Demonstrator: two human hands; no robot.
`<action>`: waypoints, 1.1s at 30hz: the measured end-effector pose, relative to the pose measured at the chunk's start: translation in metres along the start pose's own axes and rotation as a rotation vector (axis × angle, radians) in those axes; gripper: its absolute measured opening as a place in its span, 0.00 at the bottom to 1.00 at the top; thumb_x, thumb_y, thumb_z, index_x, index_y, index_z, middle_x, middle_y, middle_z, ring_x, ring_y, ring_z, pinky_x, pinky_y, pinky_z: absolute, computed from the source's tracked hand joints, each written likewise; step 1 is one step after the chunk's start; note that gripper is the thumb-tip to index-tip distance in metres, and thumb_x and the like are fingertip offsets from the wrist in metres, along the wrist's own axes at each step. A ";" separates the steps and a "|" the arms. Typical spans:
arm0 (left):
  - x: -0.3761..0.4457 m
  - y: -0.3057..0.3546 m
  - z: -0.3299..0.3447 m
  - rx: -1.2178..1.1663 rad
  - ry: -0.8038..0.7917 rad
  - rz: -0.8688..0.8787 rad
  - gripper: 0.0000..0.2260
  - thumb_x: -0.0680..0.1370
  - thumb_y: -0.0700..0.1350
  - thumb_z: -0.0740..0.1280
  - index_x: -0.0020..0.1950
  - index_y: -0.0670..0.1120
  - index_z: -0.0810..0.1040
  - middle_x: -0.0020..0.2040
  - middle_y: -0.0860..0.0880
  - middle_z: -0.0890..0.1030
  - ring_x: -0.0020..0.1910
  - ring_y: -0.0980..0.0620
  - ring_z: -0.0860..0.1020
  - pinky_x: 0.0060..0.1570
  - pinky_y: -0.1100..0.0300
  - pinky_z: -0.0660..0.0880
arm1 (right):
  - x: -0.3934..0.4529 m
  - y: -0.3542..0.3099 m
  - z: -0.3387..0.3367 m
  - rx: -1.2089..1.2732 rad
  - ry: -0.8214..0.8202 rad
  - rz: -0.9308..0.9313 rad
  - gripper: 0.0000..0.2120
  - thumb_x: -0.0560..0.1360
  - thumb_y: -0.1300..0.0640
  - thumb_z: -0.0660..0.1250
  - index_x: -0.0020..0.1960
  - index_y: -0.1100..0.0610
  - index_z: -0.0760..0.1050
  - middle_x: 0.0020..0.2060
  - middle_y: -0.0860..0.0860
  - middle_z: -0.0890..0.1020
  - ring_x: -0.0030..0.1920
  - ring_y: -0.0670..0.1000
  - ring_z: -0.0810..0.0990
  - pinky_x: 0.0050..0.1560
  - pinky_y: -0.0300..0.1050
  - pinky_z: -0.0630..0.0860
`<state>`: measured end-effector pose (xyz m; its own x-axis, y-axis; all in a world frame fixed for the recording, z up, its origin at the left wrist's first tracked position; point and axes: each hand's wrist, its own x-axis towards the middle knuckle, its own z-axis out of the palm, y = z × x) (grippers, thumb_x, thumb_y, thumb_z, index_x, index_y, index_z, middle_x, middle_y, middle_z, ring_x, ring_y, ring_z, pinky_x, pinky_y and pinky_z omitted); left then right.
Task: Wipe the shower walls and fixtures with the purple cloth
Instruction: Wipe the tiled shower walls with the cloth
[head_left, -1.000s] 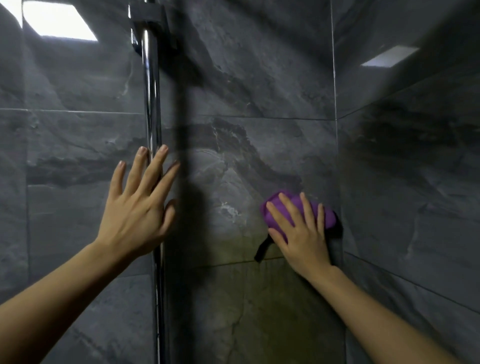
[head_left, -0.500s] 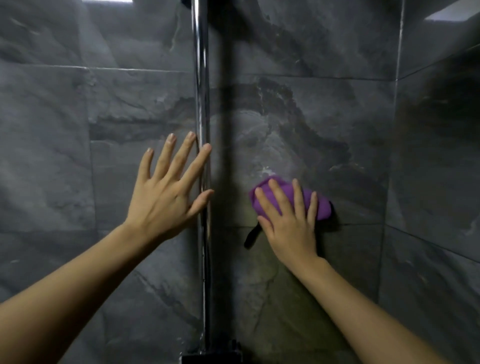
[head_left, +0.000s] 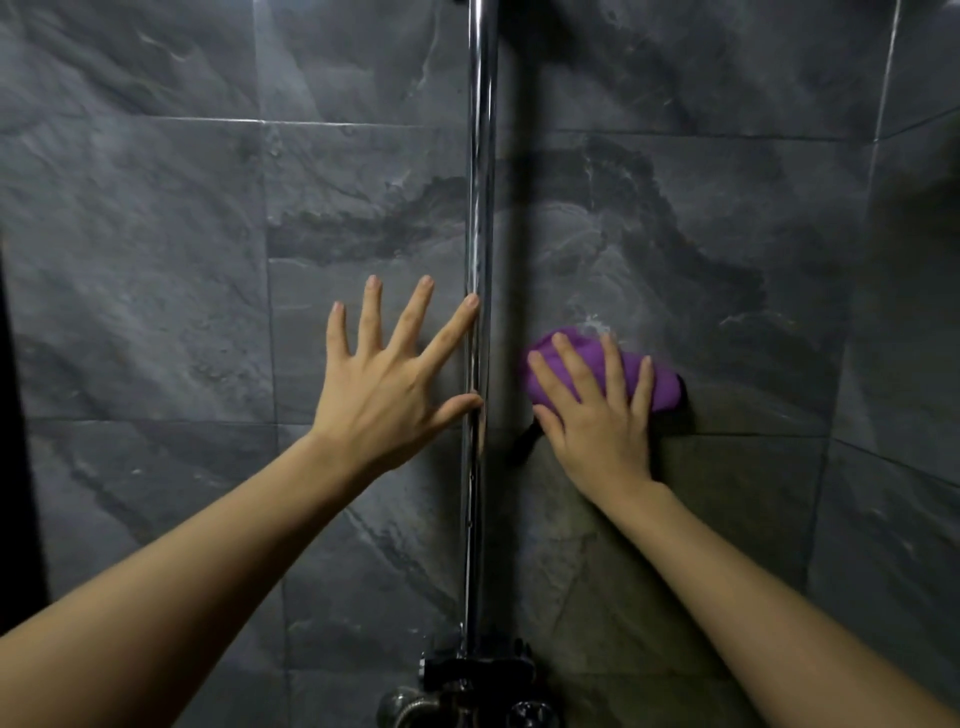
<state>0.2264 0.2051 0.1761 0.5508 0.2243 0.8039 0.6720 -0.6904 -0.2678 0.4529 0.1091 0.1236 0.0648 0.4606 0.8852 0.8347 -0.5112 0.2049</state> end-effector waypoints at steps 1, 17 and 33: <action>0.000 0.000 0.000 -0.008 -0.006 -0.005 0.39 0.73 0.74 0.47 0.78 0.62 0.35 0.81 0.45 0.46 0.77 0.30 0.45 0.71 0.27 0.51 | -0.003 -0.004 0.001 -0.017 0.000 -0.028 0.27 0.78 0.41 0.56 0.77 0.43 0.60 0.78 0.49 0.61 0.77 0.63 0.55 0.70 0.74 0.51; -0.003 -0.005 -0.001 -0.019 -0.009 0.036 0.40 0.75 0.75 0.50 0.78 0.61 0.35 0.81 0.44 0.47 0.78 0.34 0.47 0.72 0.29 0.52 | 0.003 -0.008 0.002 0.006 0.015 -0.032 0.28 0.77 0.41 0.60 0.76 0.42 0.60 0.78 0.49 0.60 0.77 0.64 0.53 0.70 0.75 0.46; -0.015 0.000 0.000 0.004 -0.026 0.038 0.42 0.73 0.74 0.53 0.79 0.60 0.38 0.81 0.45 0.47 0.79 0.37 0.47 0.72 0.31 0.53 | -0.015 0.012 0.010 -0.040 0.033 -0.096 0.29 0.78 0.39 0.57 0.77 0.42 0.58 0.77 0.49 0.61 0.77 0.64 0.56 0.71 0.75 0.49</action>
<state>0.2187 0.2017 0.1641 0.5885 0.2164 0.7790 0.6527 -0.6957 -0.2999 0.4677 0.1035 0.1089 -0.0329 0.4849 0.8740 0.8135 -0.4950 0.3053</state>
